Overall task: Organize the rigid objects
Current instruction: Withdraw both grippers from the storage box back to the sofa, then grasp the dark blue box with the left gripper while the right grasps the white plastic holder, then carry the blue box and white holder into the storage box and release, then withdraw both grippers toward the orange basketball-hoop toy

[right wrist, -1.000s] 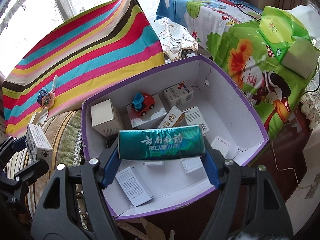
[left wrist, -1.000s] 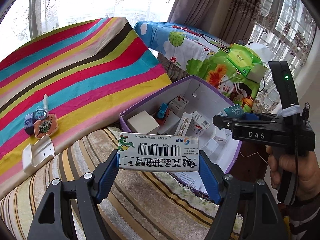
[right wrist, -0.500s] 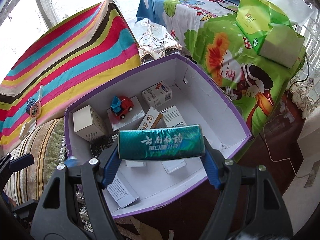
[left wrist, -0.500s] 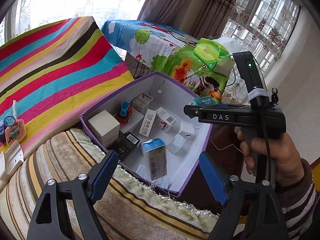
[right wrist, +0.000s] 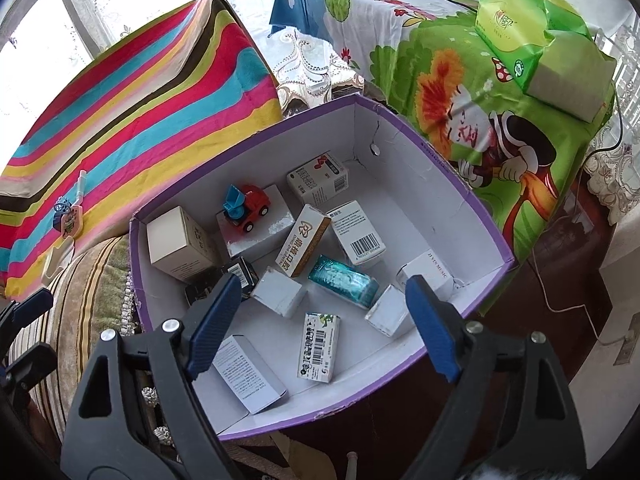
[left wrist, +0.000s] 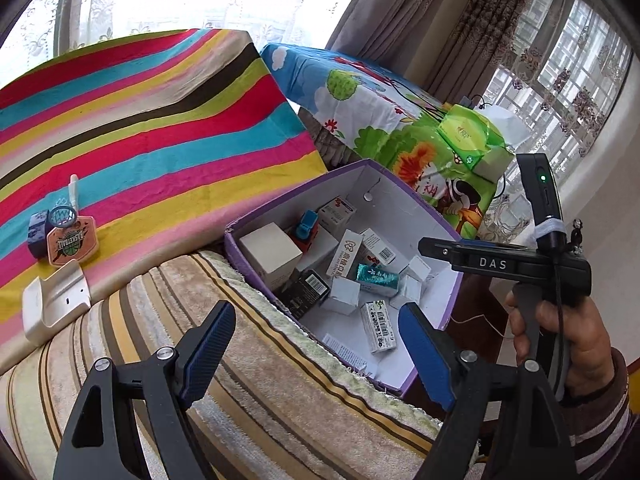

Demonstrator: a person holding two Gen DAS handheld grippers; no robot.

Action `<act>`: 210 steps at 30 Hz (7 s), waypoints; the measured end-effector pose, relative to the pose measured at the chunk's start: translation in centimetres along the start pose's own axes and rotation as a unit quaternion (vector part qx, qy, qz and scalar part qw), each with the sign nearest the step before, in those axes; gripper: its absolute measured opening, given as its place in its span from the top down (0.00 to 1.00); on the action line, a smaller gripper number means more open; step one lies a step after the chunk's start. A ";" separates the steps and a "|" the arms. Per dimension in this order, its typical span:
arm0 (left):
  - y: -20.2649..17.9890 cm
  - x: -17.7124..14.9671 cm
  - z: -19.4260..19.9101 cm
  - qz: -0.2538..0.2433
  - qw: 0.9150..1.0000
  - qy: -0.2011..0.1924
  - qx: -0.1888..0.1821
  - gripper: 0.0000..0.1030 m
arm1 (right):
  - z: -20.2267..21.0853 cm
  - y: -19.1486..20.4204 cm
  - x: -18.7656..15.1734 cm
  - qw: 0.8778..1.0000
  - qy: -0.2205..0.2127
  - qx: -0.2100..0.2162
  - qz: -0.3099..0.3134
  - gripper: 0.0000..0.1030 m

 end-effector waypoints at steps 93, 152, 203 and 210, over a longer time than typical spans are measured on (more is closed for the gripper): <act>36.0 3.0 3.4 0.325 0.939 -0.055 0.100 0.69 | -8.0 40.0 -2.9 0.950 0.097 0.158 0.251 0.10; 11.8 1.0 3.0 0.198 0.978 -0.063 -0.013 0.70 | -0.4 20.0 0.7 0.982 -0.018 0.178 0.061 0.11; 7.4 1.5 -0.6 0.184 0.982 -0.018 -0.034 0.44 | -0.7 8.2 -2.2 0.995 0.005 0.092 0.027 0.11; 12.6 1.9 1.5 0.224 0.974 -0.047 -0.007 0.44 | -1.0 13.8 -1.5 0.990 0.012 0.121 0.077 0.11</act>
Point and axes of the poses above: each gripper's, at about its wrist camera, not at the fingertips, and z roughly against the way its jaws point, y to its left, x to its top, the point moved 10 cm from there along -z, roughly the way its jaws point, and after that the axes turned 4 degrees about z, right-handed, at the moved point
